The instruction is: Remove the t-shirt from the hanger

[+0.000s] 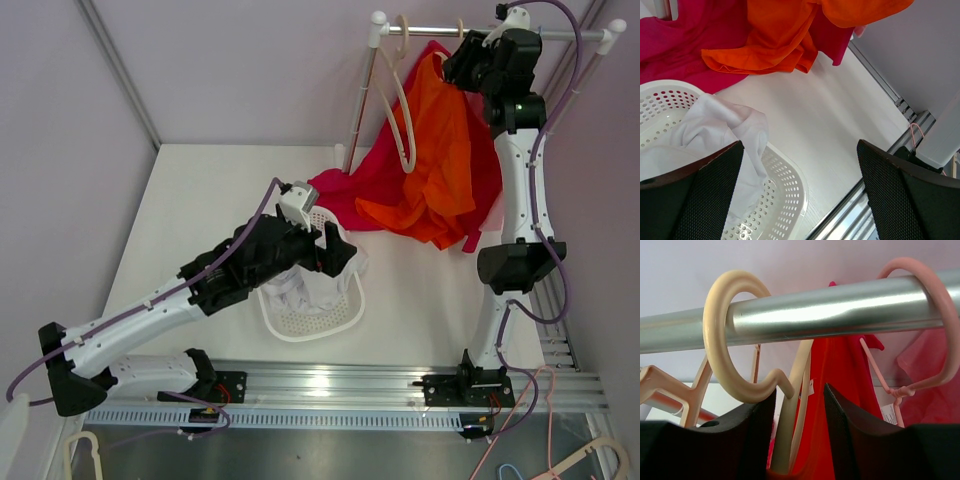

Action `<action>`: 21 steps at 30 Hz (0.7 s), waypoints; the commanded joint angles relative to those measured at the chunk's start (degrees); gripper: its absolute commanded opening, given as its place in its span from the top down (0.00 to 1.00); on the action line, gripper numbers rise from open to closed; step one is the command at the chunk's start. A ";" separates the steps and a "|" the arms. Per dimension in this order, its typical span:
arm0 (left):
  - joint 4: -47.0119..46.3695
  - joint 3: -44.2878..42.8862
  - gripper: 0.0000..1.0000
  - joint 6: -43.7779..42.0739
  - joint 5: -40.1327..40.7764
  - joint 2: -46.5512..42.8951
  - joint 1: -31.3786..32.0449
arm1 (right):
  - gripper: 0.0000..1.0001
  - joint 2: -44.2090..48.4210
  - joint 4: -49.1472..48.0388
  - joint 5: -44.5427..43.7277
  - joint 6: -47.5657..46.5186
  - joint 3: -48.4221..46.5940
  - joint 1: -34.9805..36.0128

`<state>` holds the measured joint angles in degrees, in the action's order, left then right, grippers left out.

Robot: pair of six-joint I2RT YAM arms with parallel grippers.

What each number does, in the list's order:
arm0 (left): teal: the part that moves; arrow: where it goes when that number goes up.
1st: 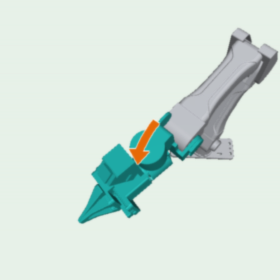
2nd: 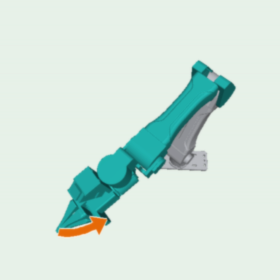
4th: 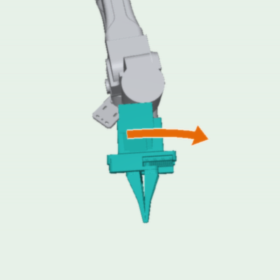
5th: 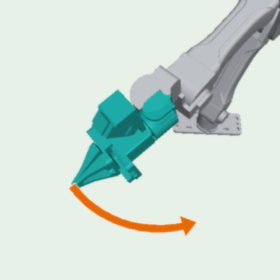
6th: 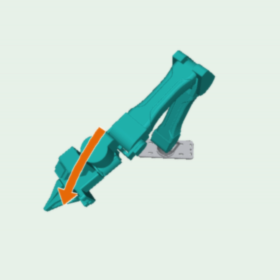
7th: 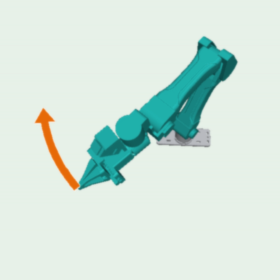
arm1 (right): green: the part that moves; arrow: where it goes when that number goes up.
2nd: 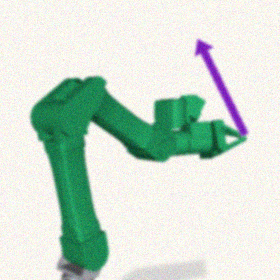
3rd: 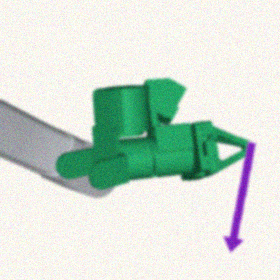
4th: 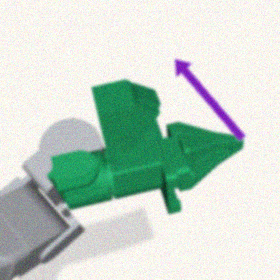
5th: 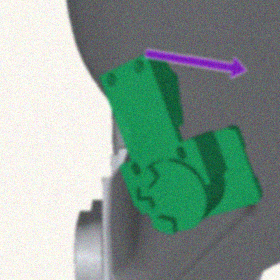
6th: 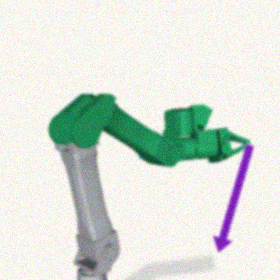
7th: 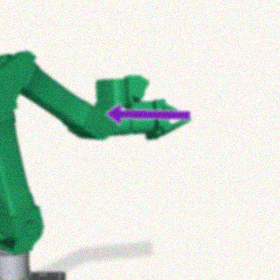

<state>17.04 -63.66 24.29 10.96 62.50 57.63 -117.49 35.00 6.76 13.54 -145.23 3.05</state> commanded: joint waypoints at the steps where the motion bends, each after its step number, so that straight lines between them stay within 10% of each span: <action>1: -1.13 -2.61 0.00 -1.62 1.17 0.08 0.47 | 0.52 -1.51 -3.89 3.86 0.70 -2.25 -1.20; 4: -1.04 -2.87 0.00 -1.88 1.34 -0.18 0.47 | 0.52 -2.21 -5.47 4.40 0.96 -2.51 -1.55; 13: -0.16 -2.44 0.00 -2.15 1.87 -0.62 0.47 | 1.00 -2.66 -4.24 6.24 1.93 -3.66 -1.38; 21: -0.08 -1.64 0.00 -1.53 1.43 -1.59 0.47 | 1.00 2.79 -6.00 4.49 0.96 0.29 -0.24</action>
<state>17.39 -63.99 23.42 11.86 62.48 57.63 -118.74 31.40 11.79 14.96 -145.36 2.11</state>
